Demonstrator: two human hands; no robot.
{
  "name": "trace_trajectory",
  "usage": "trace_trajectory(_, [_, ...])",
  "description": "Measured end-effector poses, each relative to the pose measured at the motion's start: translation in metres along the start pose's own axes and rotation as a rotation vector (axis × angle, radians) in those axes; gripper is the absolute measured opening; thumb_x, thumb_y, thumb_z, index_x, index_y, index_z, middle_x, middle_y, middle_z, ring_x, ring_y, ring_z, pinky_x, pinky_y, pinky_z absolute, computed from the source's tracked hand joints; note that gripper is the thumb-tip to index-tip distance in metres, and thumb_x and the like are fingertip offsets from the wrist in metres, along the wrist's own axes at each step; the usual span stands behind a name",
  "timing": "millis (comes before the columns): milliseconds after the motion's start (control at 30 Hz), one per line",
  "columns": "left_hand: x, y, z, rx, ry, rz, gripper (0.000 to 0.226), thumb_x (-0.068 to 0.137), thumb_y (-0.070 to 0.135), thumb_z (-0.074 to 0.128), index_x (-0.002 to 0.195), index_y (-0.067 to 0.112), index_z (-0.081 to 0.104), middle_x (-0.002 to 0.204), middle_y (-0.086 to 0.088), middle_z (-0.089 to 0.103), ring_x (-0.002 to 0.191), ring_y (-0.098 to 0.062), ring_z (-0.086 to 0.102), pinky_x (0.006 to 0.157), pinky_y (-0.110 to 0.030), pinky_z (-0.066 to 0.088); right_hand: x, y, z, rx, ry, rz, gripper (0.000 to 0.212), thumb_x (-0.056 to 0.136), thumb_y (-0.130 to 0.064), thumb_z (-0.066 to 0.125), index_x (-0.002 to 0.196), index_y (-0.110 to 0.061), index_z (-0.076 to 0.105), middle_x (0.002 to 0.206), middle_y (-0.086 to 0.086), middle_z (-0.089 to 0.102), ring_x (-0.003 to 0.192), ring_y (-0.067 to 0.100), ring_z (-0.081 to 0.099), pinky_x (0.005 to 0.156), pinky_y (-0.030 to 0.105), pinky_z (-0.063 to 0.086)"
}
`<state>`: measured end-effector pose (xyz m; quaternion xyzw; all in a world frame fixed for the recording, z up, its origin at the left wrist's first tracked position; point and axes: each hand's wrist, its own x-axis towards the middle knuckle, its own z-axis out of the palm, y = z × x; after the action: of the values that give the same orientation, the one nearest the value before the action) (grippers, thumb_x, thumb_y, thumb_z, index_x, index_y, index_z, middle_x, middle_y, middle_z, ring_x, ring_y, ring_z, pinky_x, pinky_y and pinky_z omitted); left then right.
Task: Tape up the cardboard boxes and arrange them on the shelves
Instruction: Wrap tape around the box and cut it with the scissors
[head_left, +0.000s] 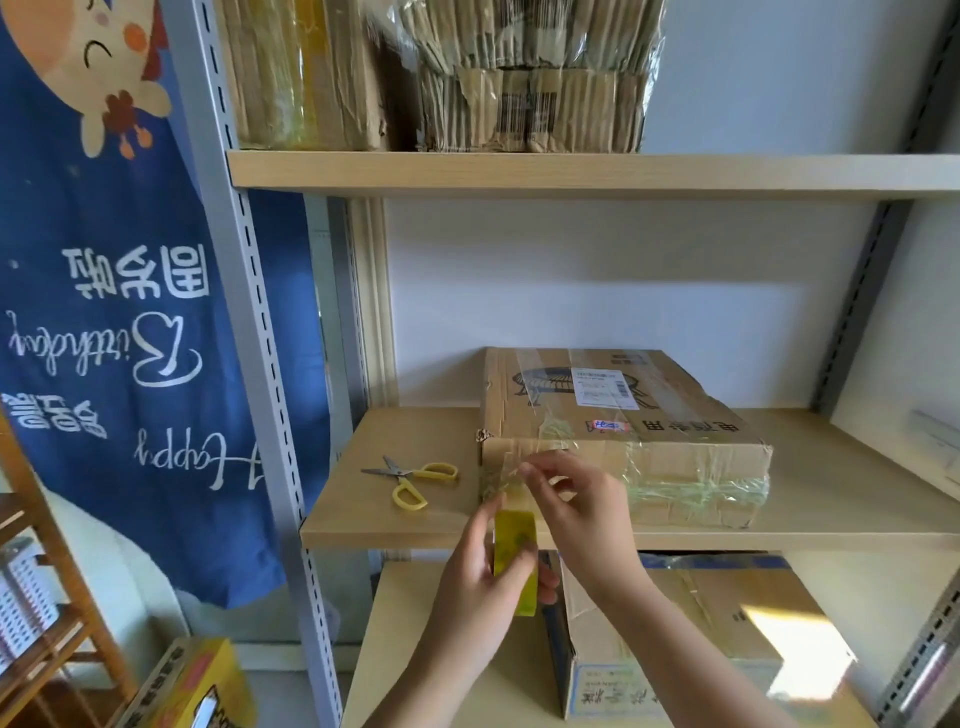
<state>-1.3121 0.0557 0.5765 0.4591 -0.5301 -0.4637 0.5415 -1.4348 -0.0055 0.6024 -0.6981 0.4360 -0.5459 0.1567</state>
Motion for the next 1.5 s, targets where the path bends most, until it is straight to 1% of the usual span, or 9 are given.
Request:
trace_trajectory(333, [0.002,0.029,0.037,-0.105,-0.158,0.058,0.066,0.098,0.01,0.055,0.143,0.039,0.016,0.087,-0.017,0.073,0.087,-0.031,0.07,0.091,-0.039,0.055,0.036,-0.001,-0.046,-0.107,0.083,0.052,0.01,0.087,-0.021,0.071,0.079,-0.023,0.077,0.076,-0.016,0.072,0.074,-0.005,0.064,0.064,0.007,0.043])
trace_trajectory(500, [0.009,0.035,0.04,-0.129,-0.068,0.023,0.035,0.097,0.01,0.058,0.129,0.019,0.047,0.087,-0.014,0.075,0.081,-0.028,0.072,0.084,-0.036,0.058,0.056,0.0,-0.051,-0.169,0.009,0.182,0.013,0.084,-0.026,0.071,0.072,-0.029,0.075,0.074,-0.016,0.072,0.074,-0.004,0.064,0.066,0.022,0.05])
trace_trajectory(633, [0.014,0.042,0.042,-0.182,0.05,-0.042,0.027,0.094,0.014,0.063,0.119,0.016,0.054,0.087,-0.012,0.076,0.078,-0.025,0.074,0.067,-0.023,0.057,0.072,-0.003,-0.045,-0.338,-0.064,0.141,0.01,0.085,-0.032,0.07,0.08,-0.029,0.078,0.084,-0.011,0.074,0.083,0.008,0.064,0.072,0.028,0.052])
trace_trajectory(867, [0.026,0.054,0.045,-0.199,0.089,-0.147,0.013,0.095,0.015,0.061,0.101,0.005,0.065,0.08,-0.011,0.076,0.071,-0.02,0.073,0.06,-0.025,0.056,0.08,0.011,-0.026,-0.49,-0.017,0.207,0.012,0.079,-0.034,0.069,0.067,-0.037,0.07,0.087,-0.013,0.071,0.09,0.02,0.062,0.084,0.036,0.049])
trace_trajectory(1133, [0.011,0.029,0.048,0.019,0.08,-0.15,0.032,0.099,0.034,0.053,0.09,0.005,0.063,0.07,-0.008,0.075,0.063,-0.018,0.068,0.066,-0.032,0.053,0.086,0.019,-0.024,-0.445,0.02,0.29,0.019,0.079,-0.036,0.074,0.063,-0.038,0.063,0.099,-0.019,0.063,0.084,0.017,0.063,0.084,0.039,0.052])
trace_trajectory(1200, [0.013,0.022,0.049,0.057,0.096,-0.139,0.031,0.1,0.032,0.052,0.086,0.007,0.062,0.07,-0.009,0.074,0.062,-0.019,0.068,0.066,-0.034,0.054,0.083,0.02,-0.026,-0.461,-0.004,0.234,0.014,0.081,-0.039,0.072,0.09,-0.036,0.062,0.114,-0.017,0.052,0.092,0.021,0.062,0.084,0.042,0.052])
trace_trajectory(1267, [0.016,0.017,0.05,0.055,0.095,-0.126,0.028,0.1,0.032,0.052,0.086,0.009,0.061,0.07,-0.009,0.074,0.064,-0.023,0.069,0.068,-0.039,0.056,0.079,0.025,-0.028,-0.503,-0.029,0.103,0.036,0.085,-0.038,0.07,0.118,-0.035,0.059,0.132,-0.014,0.045,0.107,0.022,0.057,0.088,0.043,0.049])
trace_trajectory(1367, [0.013,0.012,0.054,0.093,0.083,-0.085,0.026,0.1,0.036,0.052,0.091,0.014,0.062,0.069,-0.005,0.074,0.069,-0.024,0.071,0.073,-0.042,0.057,0.071,0.027,-0.032,-0.649,0.042,-0.241,0.03,0.084,-0.02,0.071,0.108,-0.038,0.071,0.134,-0.012,0.053,0.123,0.02,0.046,0.105,0.049,0.036])
trace_trajectory(1500, [0.005,0.006,0.06,0.098,0.098,-0.008,0.03,0.099,0.038,0.051,0.09,0.011,0.061,0.066,-0.004,0.074,0.063,-0.02,0.071,0.07,-0.037,0.058,0.062,0.037,-0.032,-0.669,-0.023,-0.513,0.036,0.074,-0.002,0.057,0.094,-0.024,0.077,0.1,-0.011,0.072,0.099,0.014,0.064,0.109,0.043,0.039])
